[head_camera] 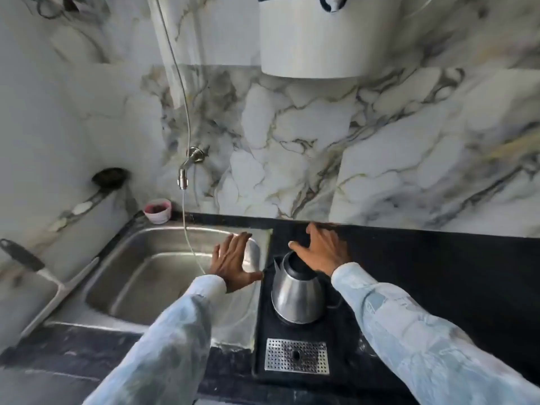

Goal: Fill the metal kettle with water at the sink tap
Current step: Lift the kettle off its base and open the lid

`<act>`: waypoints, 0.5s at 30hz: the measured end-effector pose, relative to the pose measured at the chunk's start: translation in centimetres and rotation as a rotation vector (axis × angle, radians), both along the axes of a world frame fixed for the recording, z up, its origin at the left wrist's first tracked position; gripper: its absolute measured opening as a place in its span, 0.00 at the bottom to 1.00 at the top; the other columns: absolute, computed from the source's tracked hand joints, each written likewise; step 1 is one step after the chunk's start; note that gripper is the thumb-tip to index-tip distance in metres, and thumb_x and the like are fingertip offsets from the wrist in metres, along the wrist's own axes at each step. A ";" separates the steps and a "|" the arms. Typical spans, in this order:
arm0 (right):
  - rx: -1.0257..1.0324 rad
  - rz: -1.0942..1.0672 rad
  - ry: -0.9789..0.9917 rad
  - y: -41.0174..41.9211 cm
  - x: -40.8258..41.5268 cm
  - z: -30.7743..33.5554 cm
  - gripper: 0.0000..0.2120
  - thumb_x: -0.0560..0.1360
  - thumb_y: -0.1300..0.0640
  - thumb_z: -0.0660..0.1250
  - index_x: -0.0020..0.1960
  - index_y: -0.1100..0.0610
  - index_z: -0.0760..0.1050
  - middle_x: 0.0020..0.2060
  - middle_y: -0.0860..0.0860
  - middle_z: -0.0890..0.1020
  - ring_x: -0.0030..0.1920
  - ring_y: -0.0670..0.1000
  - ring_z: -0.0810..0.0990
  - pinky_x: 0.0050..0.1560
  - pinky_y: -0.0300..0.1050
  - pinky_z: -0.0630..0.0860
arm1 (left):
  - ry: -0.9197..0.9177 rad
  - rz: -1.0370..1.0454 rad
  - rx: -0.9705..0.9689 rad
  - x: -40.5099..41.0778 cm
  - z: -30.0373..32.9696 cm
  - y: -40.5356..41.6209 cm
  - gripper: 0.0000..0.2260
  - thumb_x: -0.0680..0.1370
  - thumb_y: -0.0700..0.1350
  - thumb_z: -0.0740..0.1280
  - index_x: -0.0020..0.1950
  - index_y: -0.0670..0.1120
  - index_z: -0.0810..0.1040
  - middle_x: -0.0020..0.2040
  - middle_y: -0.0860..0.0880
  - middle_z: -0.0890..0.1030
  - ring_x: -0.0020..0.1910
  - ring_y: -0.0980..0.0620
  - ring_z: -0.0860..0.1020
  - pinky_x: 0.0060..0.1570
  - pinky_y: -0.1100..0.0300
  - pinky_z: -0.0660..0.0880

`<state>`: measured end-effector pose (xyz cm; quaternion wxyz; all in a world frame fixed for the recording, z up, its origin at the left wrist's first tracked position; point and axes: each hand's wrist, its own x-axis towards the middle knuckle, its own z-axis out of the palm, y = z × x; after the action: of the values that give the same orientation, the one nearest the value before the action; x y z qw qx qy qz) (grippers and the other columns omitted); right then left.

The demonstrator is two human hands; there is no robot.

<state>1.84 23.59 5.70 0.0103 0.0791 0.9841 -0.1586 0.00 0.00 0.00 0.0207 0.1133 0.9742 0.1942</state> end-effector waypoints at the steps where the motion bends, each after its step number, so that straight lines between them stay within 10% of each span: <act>1: 0.029 -0.012 -0.075 0.5 0.3 -0.7 0.35 0.75 0.28 0.60 0.70 0.52 0.70 0.67 0.59 0.80 0.68 0.64 0.76 0.67 0.65 0.72 | -0.123 -0.012 0.028 0.5 -1.1 1.2 0.52 0.69 0.64 0.75 0.85 0.52 0.51 0.85 0.48 0.57 0.85 0.43 0.52 0.81 0.43 0.53; 8: -0.065 -0.134 -0.303 1.6 1.5 -3.5 0.48 0.69 0.20 0.59 0.78 0.51 0.67 0.73 0.61 0.76 0.73 0.66 0.74 0.72 0.69 0.69 | -0.490 0.066 0.666 2.6 -5.9 6.3 0.57 0.63 0.45 0.86 0.83 0.46 0.54 0.81 0.44 0.66 0.81 0.45 0.65 0.78 0.50 0.65; 15: -0.043 -0.050 0.016 0.7 0.0 -3.5 0.36 0.68 0.24 0.57 0.54 0.54 0.78 0.51 0.60 0.85 0.55 0.65 0.83 0.46 0.52 0.71 | -0.431 0.157 0.944 1.9 -5.7 6.2 0.52 0.57 0.45 0.88 0.75 0.51 0.65 0.73 0.46 0.73 0.65 0.42 0.76 0.66 0.47 0.77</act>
<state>1.88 24.32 2.18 0.0000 0.1019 0.9782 -0.1807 1.85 6.19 -5.67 0.1526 -0.0053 0.7597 0.6321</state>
